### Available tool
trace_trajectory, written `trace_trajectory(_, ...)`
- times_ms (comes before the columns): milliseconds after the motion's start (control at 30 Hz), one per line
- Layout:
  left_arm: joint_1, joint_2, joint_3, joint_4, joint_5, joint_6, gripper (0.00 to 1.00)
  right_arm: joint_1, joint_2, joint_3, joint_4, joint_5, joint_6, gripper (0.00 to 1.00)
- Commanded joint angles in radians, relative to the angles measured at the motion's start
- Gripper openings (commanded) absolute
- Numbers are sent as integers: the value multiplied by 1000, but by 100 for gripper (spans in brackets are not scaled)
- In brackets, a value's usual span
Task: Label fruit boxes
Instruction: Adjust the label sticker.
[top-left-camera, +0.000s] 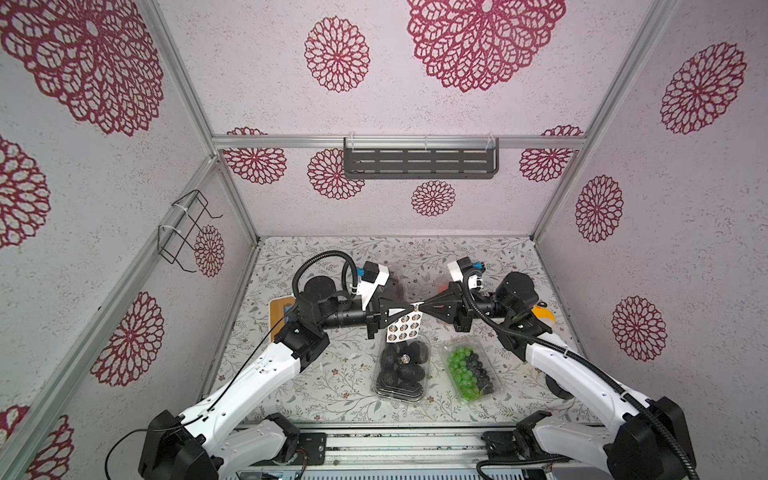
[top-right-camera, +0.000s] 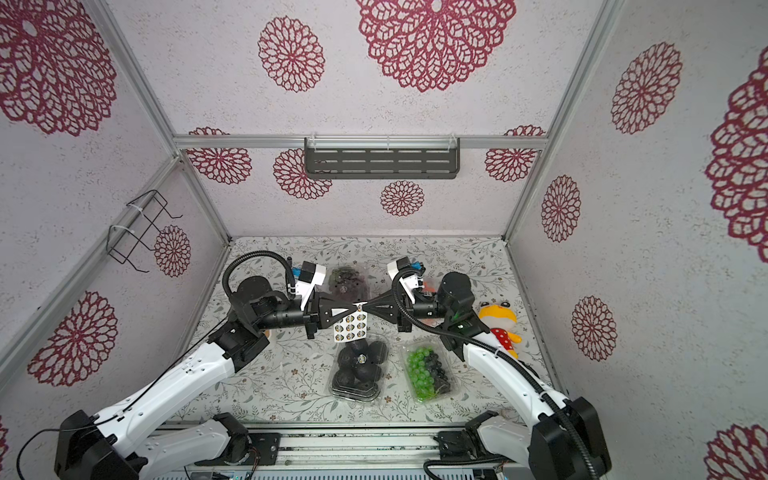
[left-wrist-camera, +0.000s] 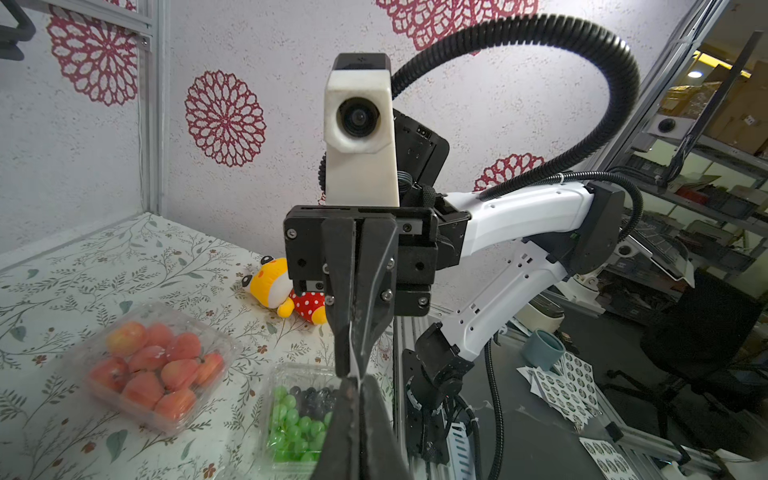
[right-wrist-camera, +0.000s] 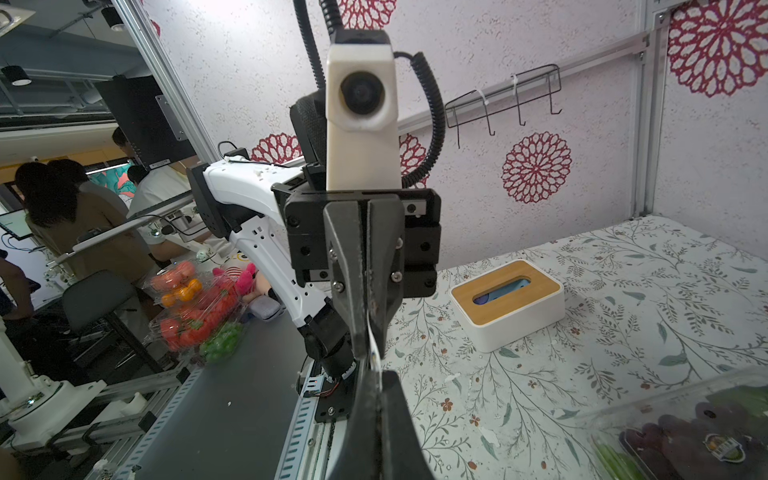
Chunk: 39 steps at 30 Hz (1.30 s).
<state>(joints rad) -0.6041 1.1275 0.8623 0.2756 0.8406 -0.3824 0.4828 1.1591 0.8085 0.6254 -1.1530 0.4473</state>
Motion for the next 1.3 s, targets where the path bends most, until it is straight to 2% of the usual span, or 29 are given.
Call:
trace_trajectory(0, 1, -6, -13, 19, 25, 5, 0, -2, -10, 22, 31, 0, -24, 0)
trace_trajectory(200, 3, -5, -15, 62, 65, -26, 0, -2, -7, 20, 32, 5, -28, 0)
trace_trajectory(367, 1, 34, 2, 75, 95, -41, 0, 0, 4, 5, 128, -40, 37, 0)
trace_trajectory(500, 2, 48, -8, 136, 118, -69, 0, 1, 1, 8, 94, -30, 6, 0)
trace_trajectory(900, 1, 72, -2, 189, 135, -96, 0, 19, 9, 4, 113, -50, 13, 0)
trace_trajectory(1267, 11, 75, -2, 179, 103, -82, 0, 35, -2, -3, 128, -71, 19, 0)
